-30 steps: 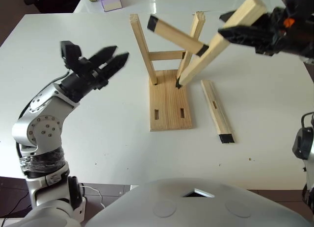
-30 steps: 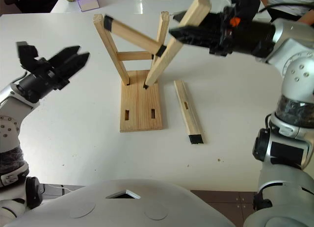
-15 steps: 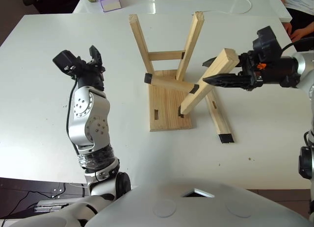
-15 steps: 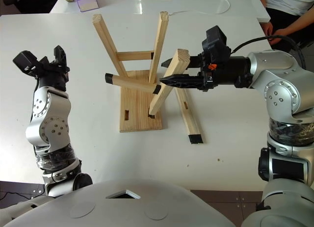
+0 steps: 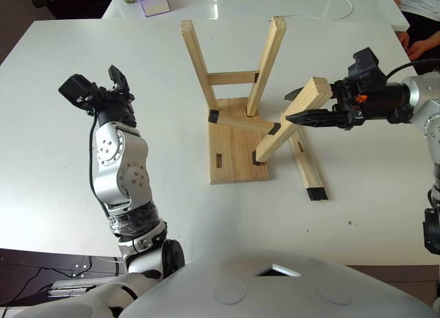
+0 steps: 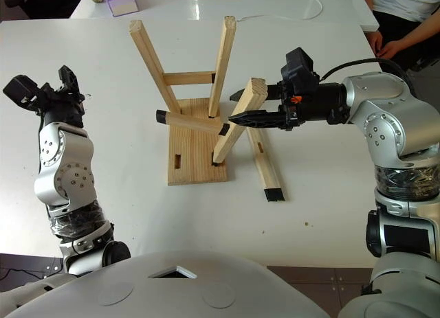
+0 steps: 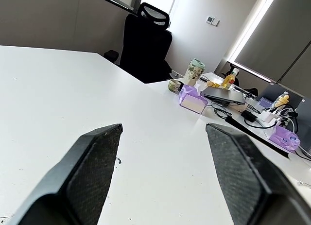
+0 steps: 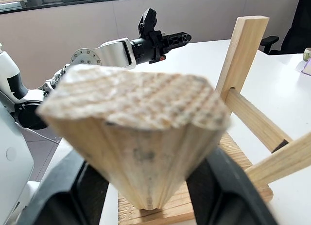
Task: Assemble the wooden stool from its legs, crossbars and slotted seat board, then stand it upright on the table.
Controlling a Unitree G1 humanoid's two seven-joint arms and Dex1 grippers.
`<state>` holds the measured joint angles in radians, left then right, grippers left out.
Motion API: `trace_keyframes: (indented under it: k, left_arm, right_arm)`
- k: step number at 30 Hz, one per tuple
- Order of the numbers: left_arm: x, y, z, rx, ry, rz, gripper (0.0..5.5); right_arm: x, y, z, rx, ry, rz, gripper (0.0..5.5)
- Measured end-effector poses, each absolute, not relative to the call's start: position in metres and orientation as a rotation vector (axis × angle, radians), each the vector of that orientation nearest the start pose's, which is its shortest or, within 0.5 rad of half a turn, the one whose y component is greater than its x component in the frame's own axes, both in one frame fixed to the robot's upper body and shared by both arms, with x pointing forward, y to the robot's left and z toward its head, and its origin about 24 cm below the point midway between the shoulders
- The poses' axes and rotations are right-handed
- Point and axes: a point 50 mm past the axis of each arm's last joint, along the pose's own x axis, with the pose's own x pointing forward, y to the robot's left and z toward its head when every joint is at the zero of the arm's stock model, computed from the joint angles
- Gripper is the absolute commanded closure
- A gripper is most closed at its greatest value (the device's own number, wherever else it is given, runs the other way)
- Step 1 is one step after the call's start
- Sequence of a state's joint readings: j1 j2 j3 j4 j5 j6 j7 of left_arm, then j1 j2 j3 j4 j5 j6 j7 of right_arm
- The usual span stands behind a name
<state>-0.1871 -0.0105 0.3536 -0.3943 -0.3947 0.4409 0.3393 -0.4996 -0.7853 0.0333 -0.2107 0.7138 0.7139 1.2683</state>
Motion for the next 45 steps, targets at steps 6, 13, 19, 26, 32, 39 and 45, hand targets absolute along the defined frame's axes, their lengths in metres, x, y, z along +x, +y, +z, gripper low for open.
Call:
trace_keyframes:
  k: [6, 13, 19, 26, 32, 39, 45]
  left_arm:
    - [0.259, 0.202, 0.13, -0.435, -0.131, 0.386, 2.3]
    - [0.245, 0.19, 0.122, -0.412, -0.112, 0.361, 2.3]
    - [0.242, 0.187, 0.12, -0.414, -0.123, 0.359, 2.3]
    - [0.24, 0.188, 0.112, -0.42, -0.114, 0.386, 2.3]
    - [0.244, 0.189, 0.111, -0.426, -0.122, 0.393, 2.3]
    - [0.248, 0.2, 0.112, -0.445, -0.147, 0.426, 2.3]
    - [0.248, 0.21, 0.119, -0.433, -0.183, 0.44, 2.3]
  right_arm:
    - [0.272, -0.162, 0.197, -0.211, 0.212, 1.528, 3.46]
    - [0.266, -0.148, 0.189, -0.354, 0.262, 1.572, 3.46]
    - [0.27, -0.147, 0.184, -0.392, 0.279, 1.541, 3.46]
    - [0.274, -0.145, 0.185, -0.402, 0.278, 1.545, 3.46]
    - [0.278, -0.15, 0.163, -0.276, 0.331, 1.486, 2.58]
    - [0.277, -0.161, 0.189, -0.161, 0.175, 1.445, 1.6]
    - [0.271, -0.199, 0.186, -0.246, 0.263, 1.275, 1.6]
